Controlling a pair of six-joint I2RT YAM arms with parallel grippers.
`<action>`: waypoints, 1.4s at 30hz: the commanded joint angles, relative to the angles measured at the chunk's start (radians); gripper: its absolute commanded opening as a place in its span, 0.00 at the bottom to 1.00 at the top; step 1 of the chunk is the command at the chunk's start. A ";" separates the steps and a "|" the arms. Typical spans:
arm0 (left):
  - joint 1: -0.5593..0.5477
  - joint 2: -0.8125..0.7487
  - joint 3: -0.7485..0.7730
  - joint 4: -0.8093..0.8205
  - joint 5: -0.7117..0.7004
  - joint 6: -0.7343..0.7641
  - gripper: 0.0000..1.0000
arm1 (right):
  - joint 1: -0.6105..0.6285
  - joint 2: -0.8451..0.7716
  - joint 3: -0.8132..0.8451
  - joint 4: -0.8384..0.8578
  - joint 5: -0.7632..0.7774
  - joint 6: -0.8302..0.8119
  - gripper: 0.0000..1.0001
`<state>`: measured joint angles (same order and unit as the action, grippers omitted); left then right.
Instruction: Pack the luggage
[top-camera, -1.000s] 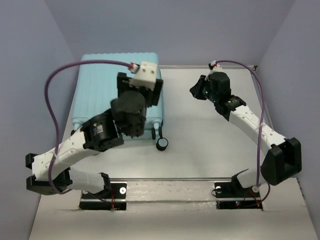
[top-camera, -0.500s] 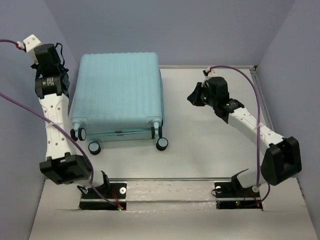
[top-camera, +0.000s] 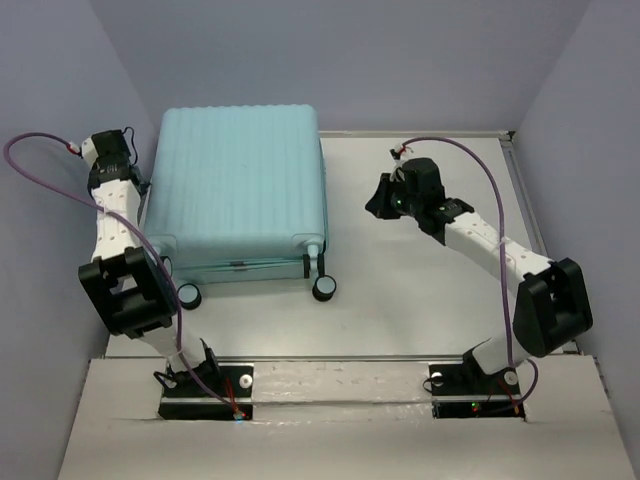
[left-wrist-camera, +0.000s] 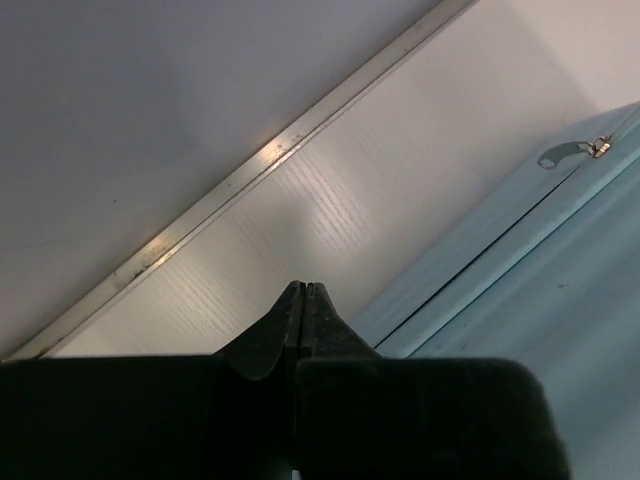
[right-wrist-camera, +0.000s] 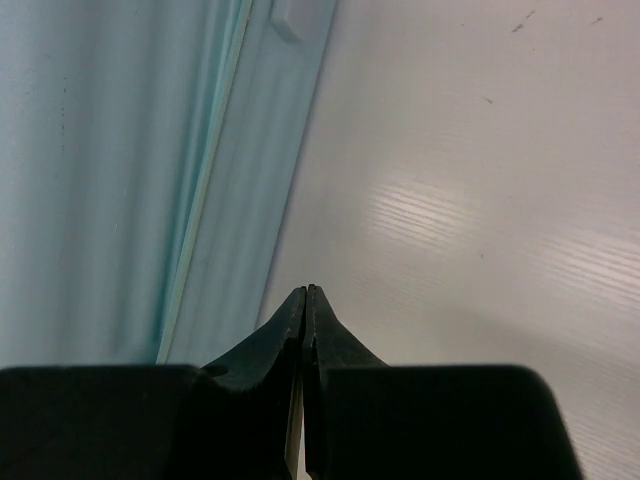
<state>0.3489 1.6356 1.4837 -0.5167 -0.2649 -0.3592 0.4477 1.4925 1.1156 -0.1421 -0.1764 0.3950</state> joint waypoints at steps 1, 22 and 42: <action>0.010 0.068 -0.036 0.047 0.042 -0.033 0.06 | 0.013 0.020 0.018 0.039 0.003 -0.015 0.07; -0.336 -0.385 -0.801 0.501 0.574 -0.383 0.06 | -0.082 0.127 0.150 -0.042 0.070 -0.050 0.07; -0.326 -0.337 -0.012 0.308 0.132 -0.190 0.29 | 0.036 -0.423 -0.024 -0.283 0.172 -0.042 0.07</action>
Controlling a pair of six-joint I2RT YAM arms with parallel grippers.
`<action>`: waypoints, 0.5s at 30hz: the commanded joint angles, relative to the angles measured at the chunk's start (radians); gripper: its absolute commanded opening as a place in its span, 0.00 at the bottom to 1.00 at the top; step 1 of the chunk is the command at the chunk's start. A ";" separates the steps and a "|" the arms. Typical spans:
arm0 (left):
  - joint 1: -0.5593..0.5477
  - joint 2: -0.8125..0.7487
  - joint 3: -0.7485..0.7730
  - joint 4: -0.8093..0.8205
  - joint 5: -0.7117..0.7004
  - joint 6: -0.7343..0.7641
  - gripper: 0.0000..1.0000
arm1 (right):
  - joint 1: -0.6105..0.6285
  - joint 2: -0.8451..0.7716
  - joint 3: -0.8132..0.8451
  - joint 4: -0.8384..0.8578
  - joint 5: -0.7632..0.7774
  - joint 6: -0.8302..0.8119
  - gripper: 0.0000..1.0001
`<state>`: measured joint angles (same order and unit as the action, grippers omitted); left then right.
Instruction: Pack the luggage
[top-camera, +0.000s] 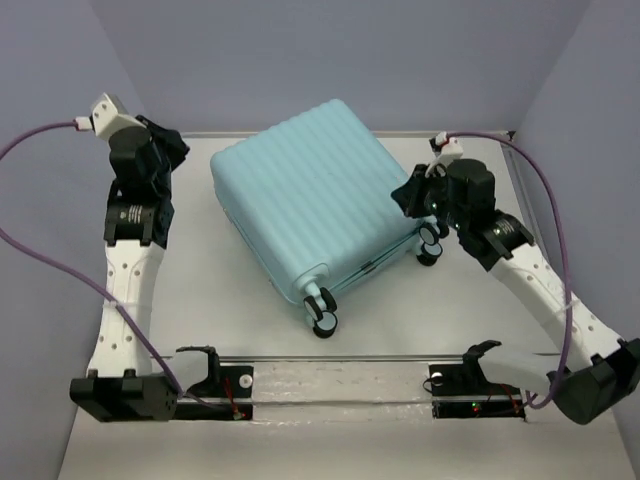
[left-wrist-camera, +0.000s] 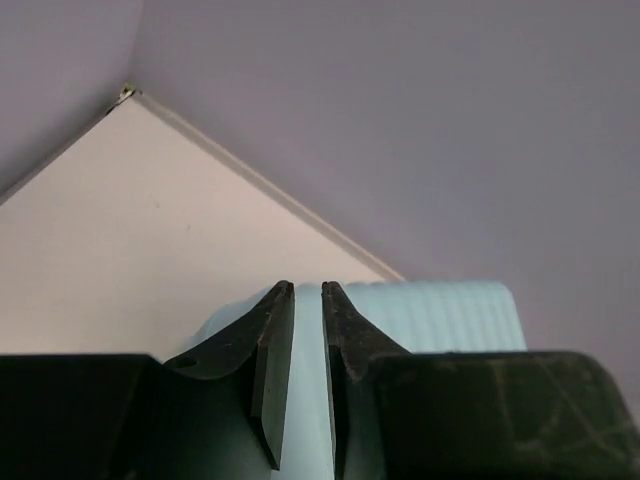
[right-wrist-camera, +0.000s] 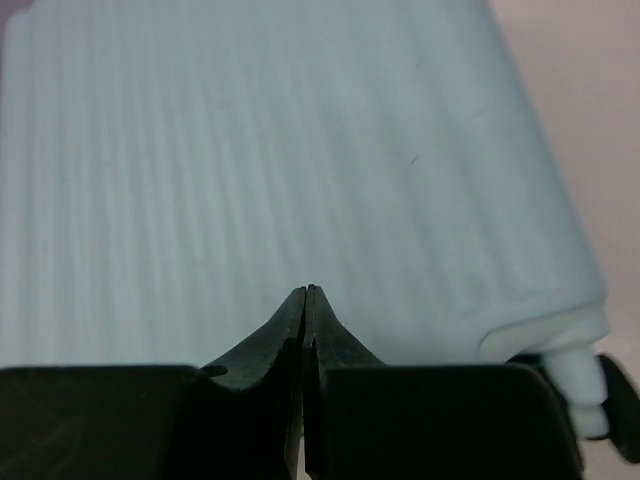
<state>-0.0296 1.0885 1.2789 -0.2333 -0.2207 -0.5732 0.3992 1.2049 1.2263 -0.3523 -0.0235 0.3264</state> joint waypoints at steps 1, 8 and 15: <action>0.060 0.262 0.253 0.022 0.125 0.033 0.29 | 0.093 -0.166 -0.163 -0.094 0.019 0.034 0.07; 0.079 0.772 0.798 -0.161 0.204 0.125 0.30 | 0.102 -0.252 -0.352 -0.165 -0.003 0.135 0.07; 0.085 1.073 1.030 -0.202 0.411 0.173 0.29 | 0.102 -0.119 -0.383 -0.114 0.082 0.143 0.07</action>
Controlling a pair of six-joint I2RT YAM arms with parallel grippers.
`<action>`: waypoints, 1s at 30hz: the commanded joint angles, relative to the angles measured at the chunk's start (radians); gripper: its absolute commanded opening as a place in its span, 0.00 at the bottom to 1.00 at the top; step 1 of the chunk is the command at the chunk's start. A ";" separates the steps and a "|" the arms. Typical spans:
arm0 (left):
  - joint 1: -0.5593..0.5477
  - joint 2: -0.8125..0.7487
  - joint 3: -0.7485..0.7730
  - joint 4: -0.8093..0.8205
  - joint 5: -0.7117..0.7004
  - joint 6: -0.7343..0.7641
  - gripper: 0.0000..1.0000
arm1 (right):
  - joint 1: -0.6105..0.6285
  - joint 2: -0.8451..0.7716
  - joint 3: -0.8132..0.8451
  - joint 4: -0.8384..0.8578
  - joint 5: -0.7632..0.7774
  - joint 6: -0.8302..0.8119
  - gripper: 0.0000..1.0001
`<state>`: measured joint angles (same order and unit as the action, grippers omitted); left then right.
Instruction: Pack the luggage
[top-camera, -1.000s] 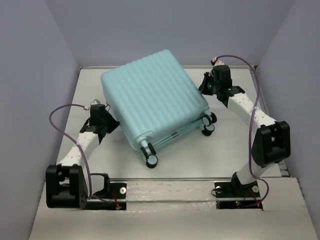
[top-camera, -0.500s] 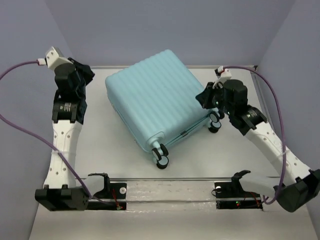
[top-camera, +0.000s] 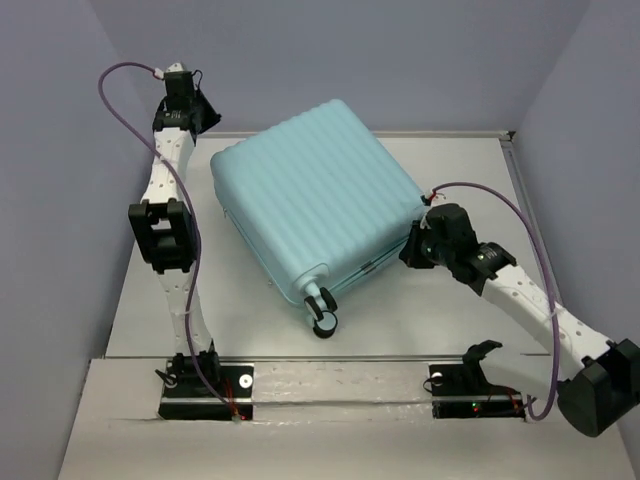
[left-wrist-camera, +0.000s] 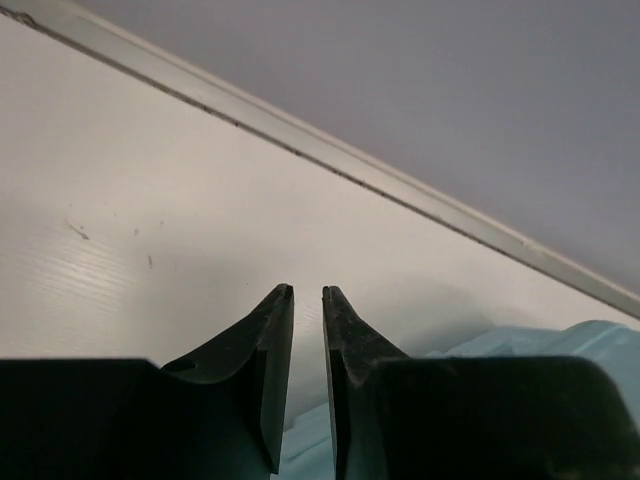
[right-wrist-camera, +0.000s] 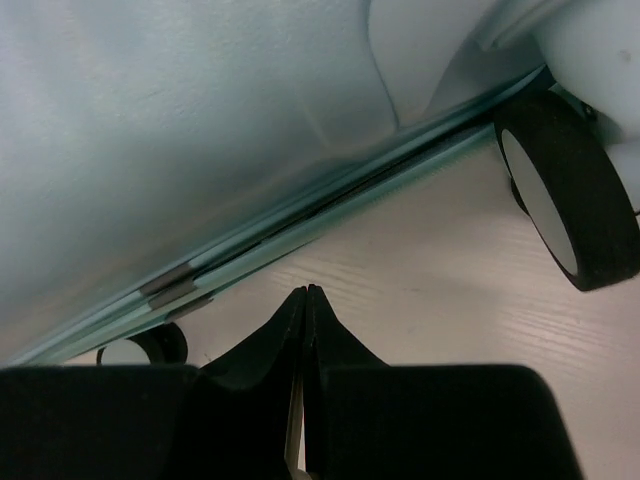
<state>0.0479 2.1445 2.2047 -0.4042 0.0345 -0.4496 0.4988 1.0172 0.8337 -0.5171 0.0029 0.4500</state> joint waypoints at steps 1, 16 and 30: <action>0.000 0.050 0.102 -0.027 0.198 0.055 0.29 | 0.003 0.093 0.010 0.074 0.080 0.022 0.07; -0.085 -0.311 -0.864 0.419 0.272 -0.104 0.15 | -0.135 0.568 0.327 0.417 -0.071 -0.048 0.07; -0.181 -1.196 -1.606 0.398 0.071 -0.127 0.16 | -0.166 1.233 1.488 0.157 -0.604 0.119 0.53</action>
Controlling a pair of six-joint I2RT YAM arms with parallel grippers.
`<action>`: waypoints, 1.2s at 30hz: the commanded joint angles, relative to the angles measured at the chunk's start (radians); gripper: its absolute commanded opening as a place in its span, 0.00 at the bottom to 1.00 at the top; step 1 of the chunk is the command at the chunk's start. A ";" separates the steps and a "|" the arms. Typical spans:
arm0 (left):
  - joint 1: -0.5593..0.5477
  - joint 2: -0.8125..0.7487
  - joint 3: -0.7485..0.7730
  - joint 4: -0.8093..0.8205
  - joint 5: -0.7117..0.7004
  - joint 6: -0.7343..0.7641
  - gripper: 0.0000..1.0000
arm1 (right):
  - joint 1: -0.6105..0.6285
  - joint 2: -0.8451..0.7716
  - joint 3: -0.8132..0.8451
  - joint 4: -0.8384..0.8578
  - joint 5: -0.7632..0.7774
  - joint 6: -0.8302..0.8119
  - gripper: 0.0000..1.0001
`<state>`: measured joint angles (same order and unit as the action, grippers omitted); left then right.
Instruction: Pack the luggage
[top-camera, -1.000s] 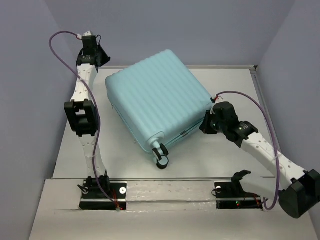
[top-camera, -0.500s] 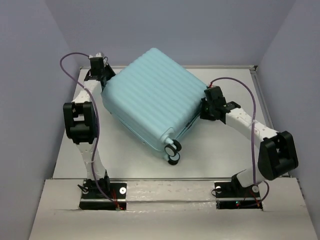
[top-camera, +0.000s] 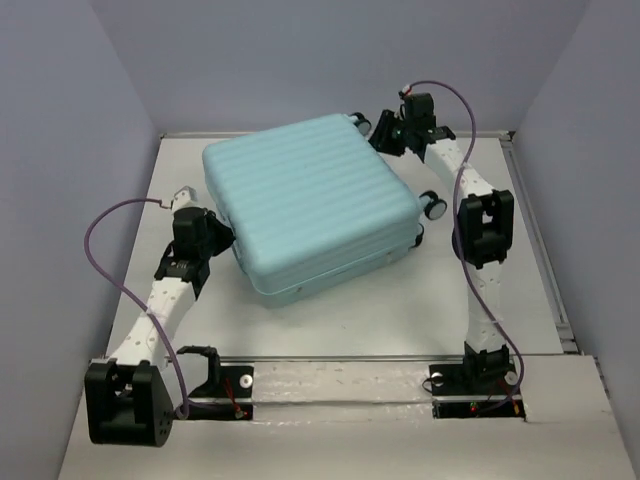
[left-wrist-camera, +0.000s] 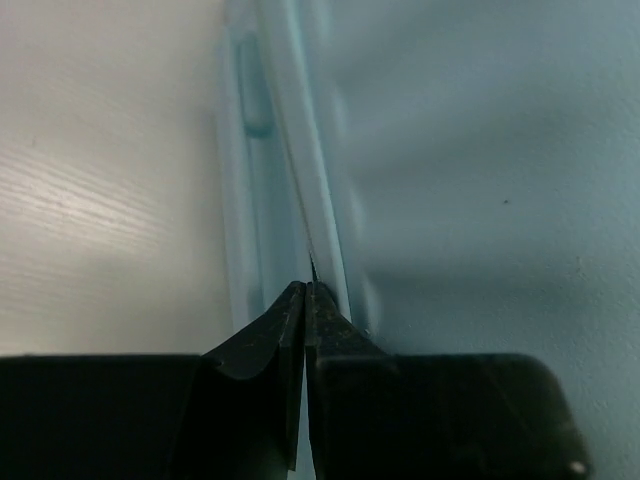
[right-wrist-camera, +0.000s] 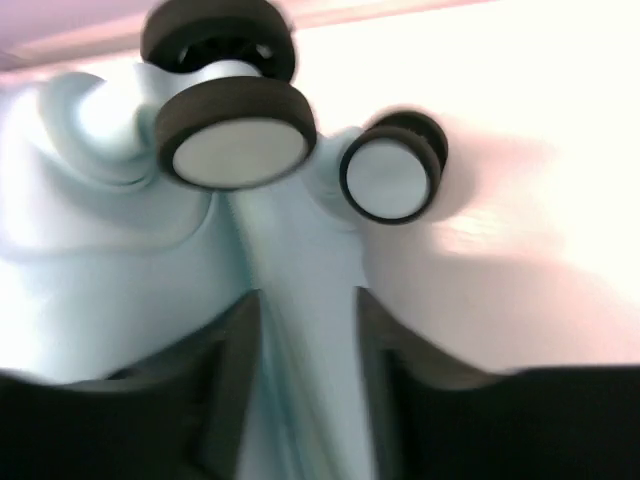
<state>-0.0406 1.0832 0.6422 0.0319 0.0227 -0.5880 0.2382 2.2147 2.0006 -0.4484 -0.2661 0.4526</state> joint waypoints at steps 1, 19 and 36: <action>-0.096 -0.158 -0.061 -0.065 0.071 0.011 0.17 | 0.095 0.039 0.398 0.050 -0.285 0.100 0.63; -0.085 -0.120 0.563 -0.190 -0.218 0.138 0.49 | 0.075 -1.071 -0.934 0.182 0.192 -0.057 0.07; 0.151 0.877 1.349 -0.395 0.132 0.188 0.44 | 0.065 -0.952 -1.134 0.309 0.243 0.020 0.07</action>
<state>0.1059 1.9034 1.8351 -0.2607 0.0834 -0.4633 0.3134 1.1950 0.7948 -0.2646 -0.0525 0.4652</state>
